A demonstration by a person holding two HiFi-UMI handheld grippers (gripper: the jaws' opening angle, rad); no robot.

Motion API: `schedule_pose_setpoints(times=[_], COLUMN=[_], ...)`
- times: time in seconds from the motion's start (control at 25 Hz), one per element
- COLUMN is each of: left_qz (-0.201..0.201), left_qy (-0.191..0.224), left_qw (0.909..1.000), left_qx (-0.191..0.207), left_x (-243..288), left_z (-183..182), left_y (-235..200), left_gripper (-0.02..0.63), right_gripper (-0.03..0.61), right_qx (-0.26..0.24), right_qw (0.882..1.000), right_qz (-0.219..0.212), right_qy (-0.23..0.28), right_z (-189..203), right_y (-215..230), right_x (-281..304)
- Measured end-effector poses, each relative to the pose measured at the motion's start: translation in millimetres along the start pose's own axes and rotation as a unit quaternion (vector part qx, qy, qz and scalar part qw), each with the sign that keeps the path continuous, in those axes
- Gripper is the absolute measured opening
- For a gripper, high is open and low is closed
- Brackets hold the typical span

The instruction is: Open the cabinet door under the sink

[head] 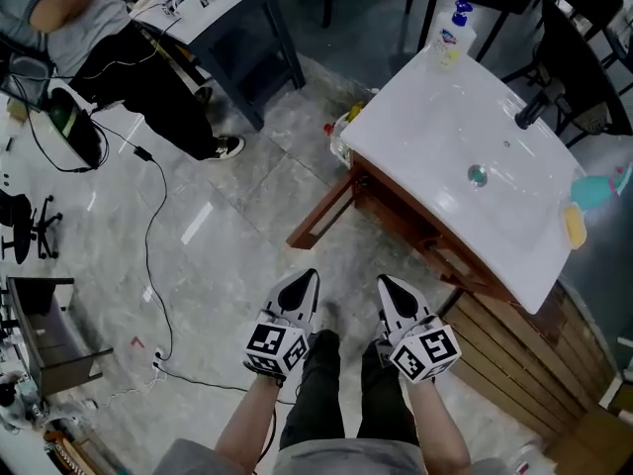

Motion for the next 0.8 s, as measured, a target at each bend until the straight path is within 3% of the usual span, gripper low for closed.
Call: schedule_pose_setpoints(times=[0.32, 0.8], left_qz=[0.024, 0.081], left_qy=[0.035, 0.077], left_qw=[0.9986, 0.9904], left_qx=[0.03, 0.082], left_x=[-4.8, -15.9], left_z=[-100.7, -205.0], left_y=[59.4, 148.7], left_gripper=[0.008, 0.008], right_gripper=[0.009, 0.009], right_qx=[-0.02, -0.062], right_qw=[0.999, 0.994], right_qz=[-0.007, -0.031], right_qy=[0.035, 0.089], right_z=[-87.8, -187.1], right_y=[-33.8, -89.0], right_x=[-25.0, -52.5])
Point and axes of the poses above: the fingertips, and each gripper's own axes: x forward along the fingers, y to its right, z out of its underside, the point moved 1 cm from there along -x, backward along the fingers, and after that the axes turned 10 degrees about y, right-handed, at the moved point
